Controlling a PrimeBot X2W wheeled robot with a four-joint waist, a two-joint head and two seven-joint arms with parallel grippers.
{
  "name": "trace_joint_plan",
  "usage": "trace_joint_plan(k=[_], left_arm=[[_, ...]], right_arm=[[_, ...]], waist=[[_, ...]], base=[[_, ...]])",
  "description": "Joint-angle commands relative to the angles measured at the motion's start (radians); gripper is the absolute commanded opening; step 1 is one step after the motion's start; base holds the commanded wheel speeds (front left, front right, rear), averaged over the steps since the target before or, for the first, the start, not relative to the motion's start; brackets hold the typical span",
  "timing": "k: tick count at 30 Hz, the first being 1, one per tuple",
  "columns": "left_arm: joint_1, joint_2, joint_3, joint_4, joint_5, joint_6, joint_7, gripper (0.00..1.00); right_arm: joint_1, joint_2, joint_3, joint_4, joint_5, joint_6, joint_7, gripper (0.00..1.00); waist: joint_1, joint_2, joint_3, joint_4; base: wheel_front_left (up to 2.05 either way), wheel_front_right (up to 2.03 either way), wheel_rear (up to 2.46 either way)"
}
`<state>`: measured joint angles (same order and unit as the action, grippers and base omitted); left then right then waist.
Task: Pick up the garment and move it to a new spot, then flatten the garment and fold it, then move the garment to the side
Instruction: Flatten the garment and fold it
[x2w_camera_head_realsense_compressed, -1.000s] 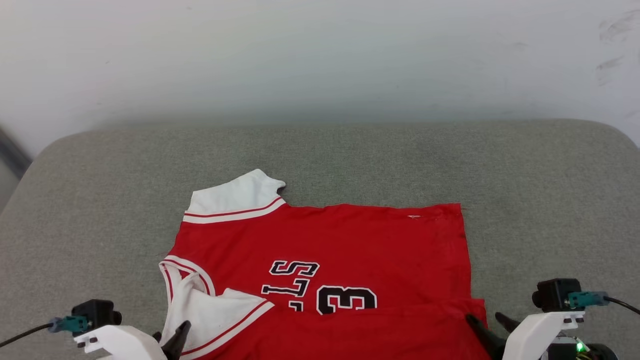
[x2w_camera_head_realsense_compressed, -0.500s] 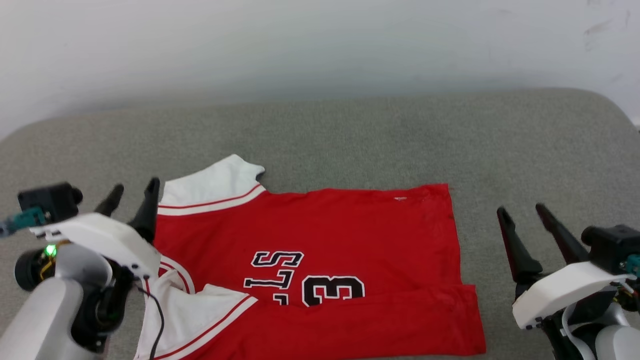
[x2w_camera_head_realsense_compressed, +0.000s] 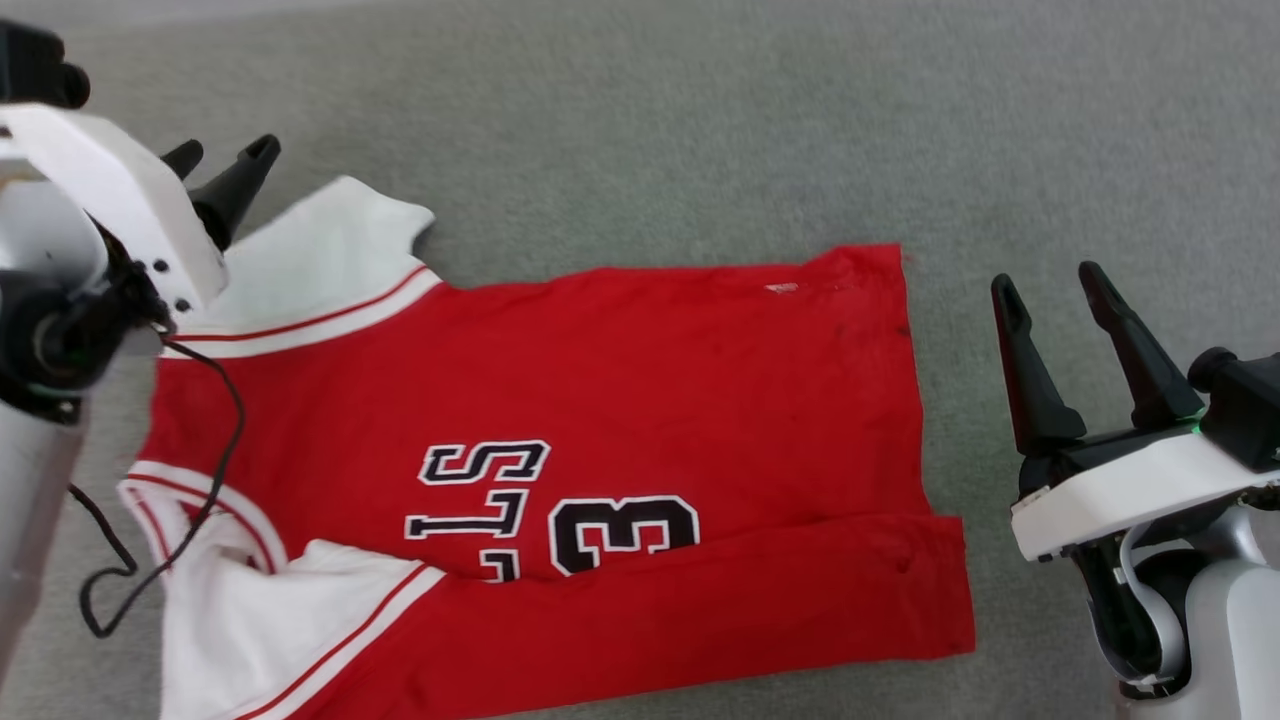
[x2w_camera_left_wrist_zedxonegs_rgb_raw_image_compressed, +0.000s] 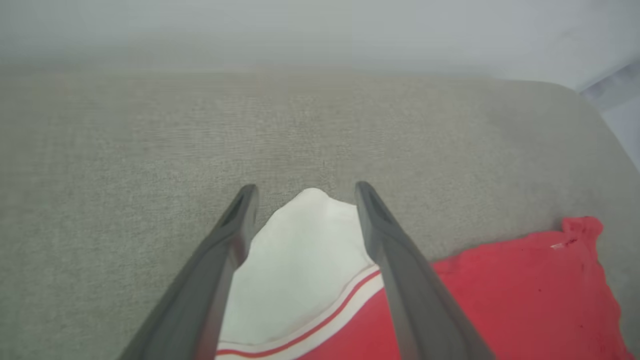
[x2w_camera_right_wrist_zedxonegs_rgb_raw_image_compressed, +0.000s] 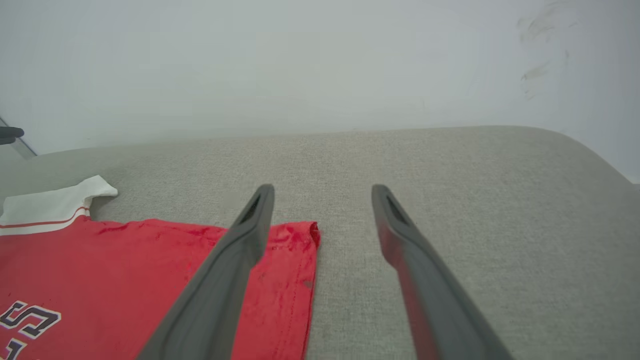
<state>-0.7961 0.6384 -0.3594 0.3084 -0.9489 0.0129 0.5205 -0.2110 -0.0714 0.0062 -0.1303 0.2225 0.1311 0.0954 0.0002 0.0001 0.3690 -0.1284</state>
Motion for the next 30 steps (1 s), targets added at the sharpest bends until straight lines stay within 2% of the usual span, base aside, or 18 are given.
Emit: trace_joint_plan(k=[1, 4, 10, 14, 15, 17, 18, 21, 25, 30], left_arm=[[-0.02, 0.01, -0.01, 0.015, -0.008, -0.007, 0.036, 1.0], [-0.071, 0.041, -0.044, 0.056, -0.022, -0.031, 0.164, 1.0], [-0.114, 0.069, -0.07, 0.147, -0.045, -0.01, 0.316, 1.0], [-0.085, 0.06, -0.105, 0.21, -0.061, 0.01, 0.408, 1.0], [-0.078, 0.053, -0.111, 0.22, -0.065, 0.016, 0.422, 0.71], [-0.068, 0.035, -0.119, 0.229, -0.069, 0.013, 0.428, 0.19], [-0.066, 0.028, -0.123, 0.232, -0.069, 0.01, 0.421, 0.0], [-0.067, 0.007, -0.126, 0.234, -0.06, 0.0, 0.389, 0.0], [-0.097, 0.009, -0.122, 0.242, -0.029, -0.015, 0.32, 0.0], [-0.139, -0.01, -0.121, 0.25, 0.0, -0.029, 0.245, 0.0]], right_arm=[[-0.016, 0.005, 0.0, 0.001, 0.001, -0.001, -0.01, 1.0], [-0.023, 0.01, 0.007, 0.008, 0.008, -0.001, -0.021, 1.0], [-0.041, 0.017, 0.025, 0.024, 0.019, -0.001, -0.04, 1.0], [-0.048, 0.02, 0.032, 0.044, 0.032, -0.001, -0.051, 1.0], [-0.05, 0.021, 0.033, 0.048, 0.032, -0.001, -0.052, 1.0], [-0.053, 0.021, 0.034, 0.055, 0.041, -0.001, -0.053, 1.0], [-0.054, 0.022, 0.036, 0.059, 0.044, -0.001, -0.052, 1.0], [-0.06, 0.022, 0.037, 0.068, 0.057, -0.001, -0.043, 1.0], [-0.07, 0.014, 0.028, 0.088, 0.096, -0.001, -0.004, 1.0], [-0.127, -0.026, 0.016, 0.146, 0.189, -0.001, 0.148, 1.0]], waist=[[-0.0002, -0.0001, 0.057, -0.043], [-0.0002, -0.0001, 0.087, -0.063], [-0.0002, -0.0001, 0.139, -0.096], [-0.0002, -0.0001, 0.154, -0.108], [-0.0002, -0.0001, 0.156, -0.109], [-0.0002, -0.0001, 0.16, -0.111], [-0.0002, -0.0001, 0.16, -0.111], [-0.0002, -0.0001, 0.154, -0.104], [-0.0002, -0.0001, 0.126, -0.081], [-0.0002, -0.0001, 0.079, -0.04]], base=[[0.0, 0.0, 0.0], [0.0, 0.0, 0.0], [0.0, 0.0, 0.0], [0.0, 0.0, 0.0], [0.0, 0.0, 0.0], [0.0, 0.0, 0.0], [0.0, 0.0, 0.0], [0.0, 0.0, 0.0], [0.0, 0.0, 0.0], [0.0, 0.0, 0.0]])
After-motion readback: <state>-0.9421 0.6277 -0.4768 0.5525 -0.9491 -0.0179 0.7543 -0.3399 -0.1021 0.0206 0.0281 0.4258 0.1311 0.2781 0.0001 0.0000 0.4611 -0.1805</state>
